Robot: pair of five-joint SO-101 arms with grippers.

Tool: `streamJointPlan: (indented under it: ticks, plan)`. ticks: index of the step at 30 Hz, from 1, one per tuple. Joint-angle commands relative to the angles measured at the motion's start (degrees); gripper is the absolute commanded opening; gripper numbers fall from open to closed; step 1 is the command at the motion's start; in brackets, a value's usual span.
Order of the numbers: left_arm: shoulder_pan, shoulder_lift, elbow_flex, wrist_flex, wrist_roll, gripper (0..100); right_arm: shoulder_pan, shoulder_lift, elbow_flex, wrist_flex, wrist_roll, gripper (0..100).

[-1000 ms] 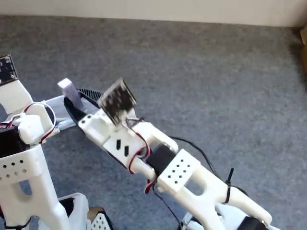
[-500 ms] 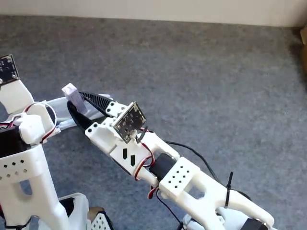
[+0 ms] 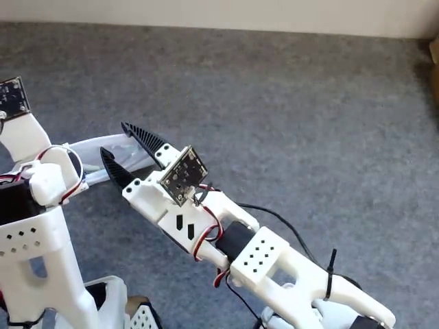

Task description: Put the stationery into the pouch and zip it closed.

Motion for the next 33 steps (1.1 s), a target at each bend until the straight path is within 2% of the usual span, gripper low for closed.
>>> streamJointPlan:
  ticks: [1, 7, 13, 22, 29, 33]
  plan:
    - [-0.31, -0.31, 1.27, -0.70, 0.62, 1, 0.66, -0.66, -0.40, 0.92, 0.62, 16.6]
    - [-0.31, -0.31, 1.27, -0.79, 0.62, 1, 0.66, -7.16, -0.22, 1.80, 0.44, 16.6]
    - [-0.31, -0.31, 1.27, -0.79, 0.62, 1, 0.66, -13.14, -2.59, 16.57, 0.26, 16.6]
    - [-0.31, -0.31, 1.27, -0.79, 0.70, 1, 0.92, -11.38, -8.22, 26.86, 0.18, 16.6]
    - [-0.31, -0.31, 1.27, -0.88, 0.79, 1, 2.33, -11.47, -20.44, 46.11, 0.18, 16.6]
    - [-0.31, -0.31, 1.27, -0.88, 0.79, 1, 2.33, -11.47, -25.45, 53.32, 0.18, 16.6]
